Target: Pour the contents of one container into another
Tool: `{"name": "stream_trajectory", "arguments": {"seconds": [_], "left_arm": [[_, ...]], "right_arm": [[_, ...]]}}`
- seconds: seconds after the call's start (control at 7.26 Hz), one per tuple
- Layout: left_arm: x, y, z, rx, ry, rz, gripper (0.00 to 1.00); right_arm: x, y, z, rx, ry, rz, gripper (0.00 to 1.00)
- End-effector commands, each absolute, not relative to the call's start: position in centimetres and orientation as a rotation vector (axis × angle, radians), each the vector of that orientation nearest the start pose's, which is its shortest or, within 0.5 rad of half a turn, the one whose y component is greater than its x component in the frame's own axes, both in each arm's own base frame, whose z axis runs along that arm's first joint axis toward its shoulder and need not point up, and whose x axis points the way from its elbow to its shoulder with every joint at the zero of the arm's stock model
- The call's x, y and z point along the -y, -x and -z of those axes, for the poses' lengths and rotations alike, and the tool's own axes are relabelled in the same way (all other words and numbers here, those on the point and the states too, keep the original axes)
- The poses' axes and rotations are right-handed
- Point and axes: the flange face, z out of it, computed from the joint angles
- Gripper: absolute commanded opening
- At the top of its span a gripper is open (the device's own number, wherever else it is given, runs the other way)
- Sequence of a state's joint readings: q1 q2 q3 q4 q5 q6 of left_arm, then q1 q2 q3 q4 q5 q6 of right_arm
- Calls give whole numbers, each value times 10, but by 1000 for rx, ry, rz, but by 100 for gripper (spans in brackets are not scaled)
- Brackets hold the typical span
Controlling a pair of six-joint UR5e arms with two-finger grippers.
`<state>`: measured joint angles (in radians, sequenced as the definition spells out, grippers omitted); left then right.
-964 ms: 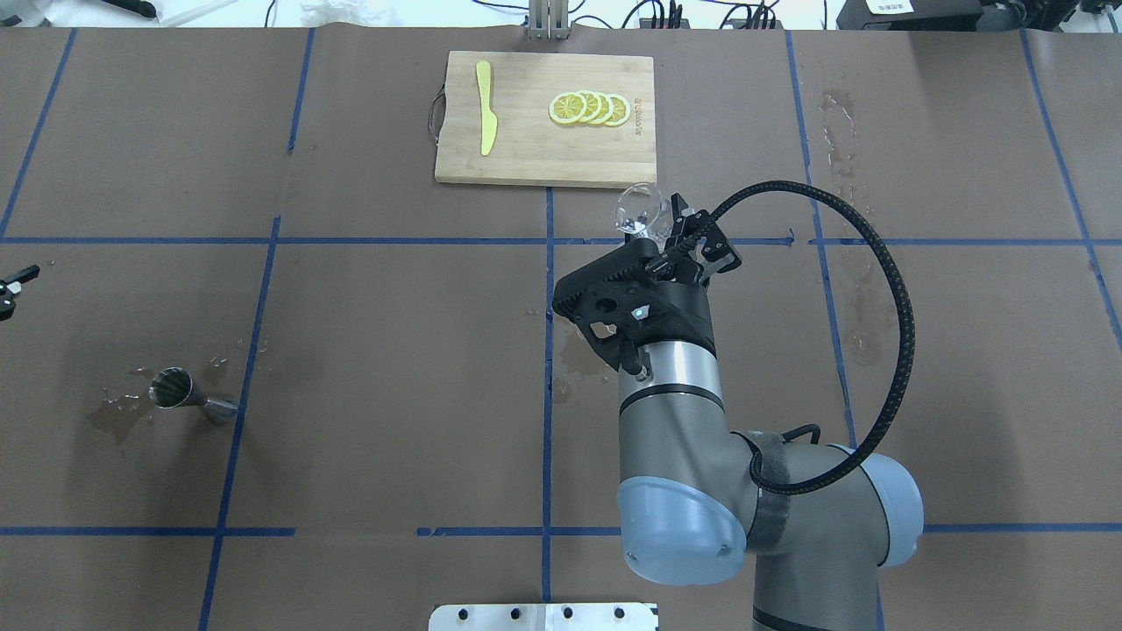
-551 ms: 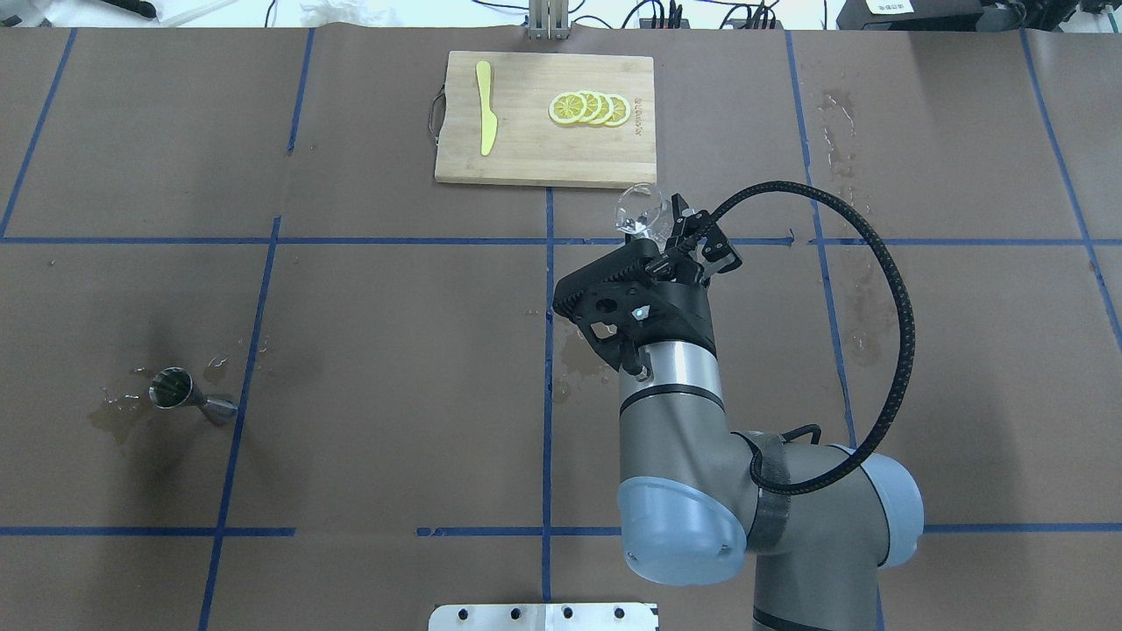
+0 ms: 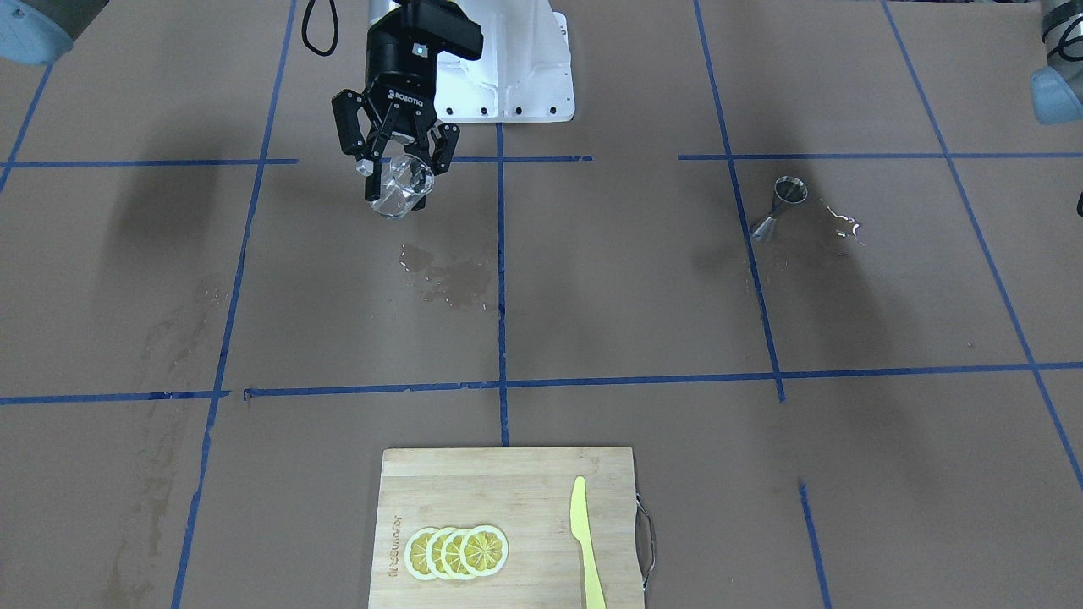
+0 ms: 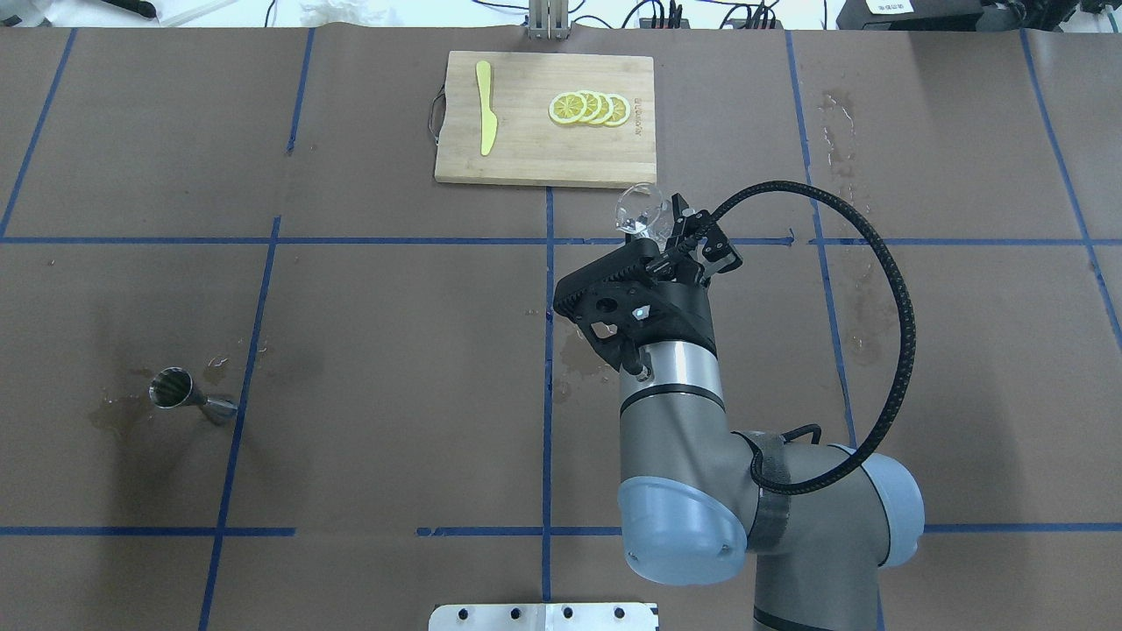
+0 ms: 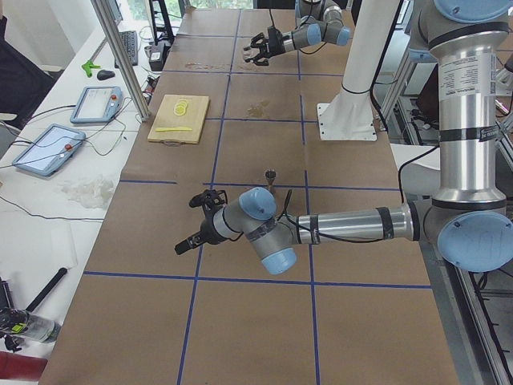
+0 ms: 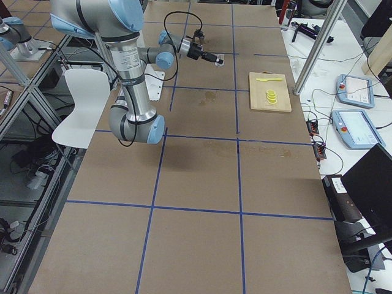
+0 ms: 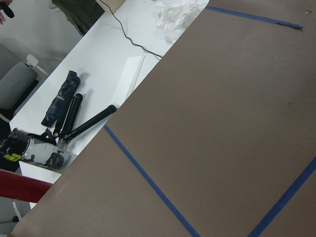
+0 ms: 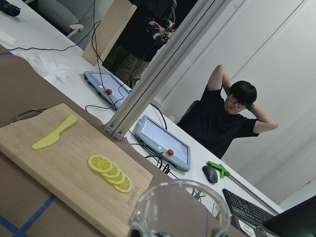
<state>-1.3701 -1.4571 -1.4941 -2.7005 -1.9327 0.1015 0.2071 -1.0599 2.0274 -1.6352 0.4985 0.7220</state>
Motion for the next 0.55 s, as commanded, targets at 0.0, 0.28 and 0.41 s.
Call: {"name": "stream_trajectory", "arguments": {"seconds": [0.0,0.28,0.41], "left_arm": [[500,17,-654,-370,-757,-387,100],[501,19,-678,-383,-616,-345,100],[507,18,-683,-418,-506,-328,100]], "right_arm": [[325,472,-162,197,-1256,69,0],[325,472,-162,196,-1256,70,0],[325,472,-162,197,-1256,69,0]]}}
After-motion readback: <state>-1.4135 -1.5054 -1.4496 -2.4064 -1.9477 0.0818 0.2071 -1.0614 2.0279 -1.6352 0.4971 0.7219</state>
